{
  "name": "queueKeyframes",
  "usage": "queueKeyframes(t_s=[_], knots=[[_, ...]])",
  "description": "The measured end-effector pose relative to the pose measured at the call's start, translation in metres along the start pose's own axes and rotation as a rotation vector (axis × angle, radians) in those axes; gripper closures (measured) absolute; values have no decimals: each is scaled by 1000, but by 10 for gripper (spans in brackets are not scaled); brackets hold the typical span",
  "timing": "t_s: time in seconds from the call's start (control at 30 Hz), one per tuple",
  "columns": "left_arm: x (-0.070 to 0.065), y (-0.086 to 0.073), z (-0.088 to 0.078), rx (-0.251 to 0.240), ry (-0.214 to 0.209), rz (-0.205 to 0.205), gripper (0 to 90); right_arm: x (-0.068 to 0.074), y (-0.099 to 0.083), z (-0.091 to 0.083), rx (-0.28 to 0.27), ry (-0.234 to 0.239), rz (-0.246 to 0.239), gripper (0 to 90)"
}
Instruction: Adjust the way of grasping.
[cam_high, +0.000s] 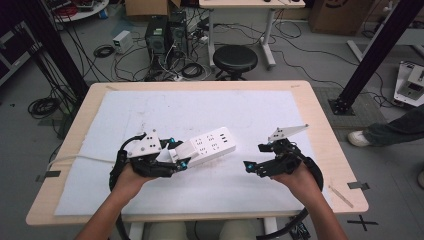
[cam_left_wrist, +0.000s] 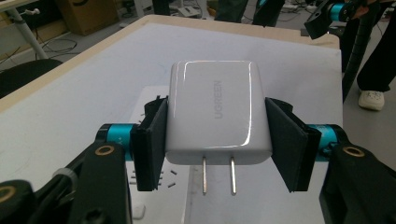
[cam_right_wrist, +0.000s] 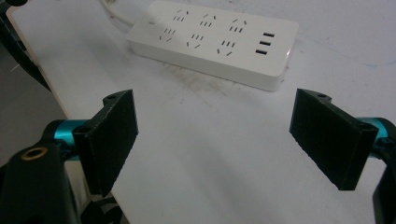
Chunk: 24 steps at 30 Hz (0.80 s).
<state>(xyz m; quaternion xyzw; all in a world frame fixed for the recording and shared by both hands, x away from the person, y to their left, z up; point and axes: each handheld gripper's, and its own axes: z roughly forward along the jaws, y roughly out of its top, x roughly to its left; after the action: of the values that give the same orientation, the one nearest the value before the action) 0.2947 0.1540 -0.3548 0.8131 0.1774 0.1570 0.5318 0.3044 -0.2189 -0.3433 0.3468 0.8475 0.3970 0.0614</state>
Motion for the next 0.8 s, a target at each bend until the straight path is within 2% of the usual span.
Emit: queueKeyframes(t_s=[0.1,0.2,0.3,0.43,0.63,0.8], knots=[[-3,1,3,-3,-14,20,426,2,4,2,-1,15,-6,155],[-4,1,4,-7,-19,23,427,2,5,3,1,22,-1,156],[-4,2,6,-2,-25,41,427,1,8,5,1,62,26,156],[-4,4,10,-4,-25,61,427,1,13,8,2,92,28,156],[-7,6,19,19,-28,104,426,3,25,14,3,168,75,156],[-10,7,25,21,-36,126,426,4,32,21,19,210,108,156]])
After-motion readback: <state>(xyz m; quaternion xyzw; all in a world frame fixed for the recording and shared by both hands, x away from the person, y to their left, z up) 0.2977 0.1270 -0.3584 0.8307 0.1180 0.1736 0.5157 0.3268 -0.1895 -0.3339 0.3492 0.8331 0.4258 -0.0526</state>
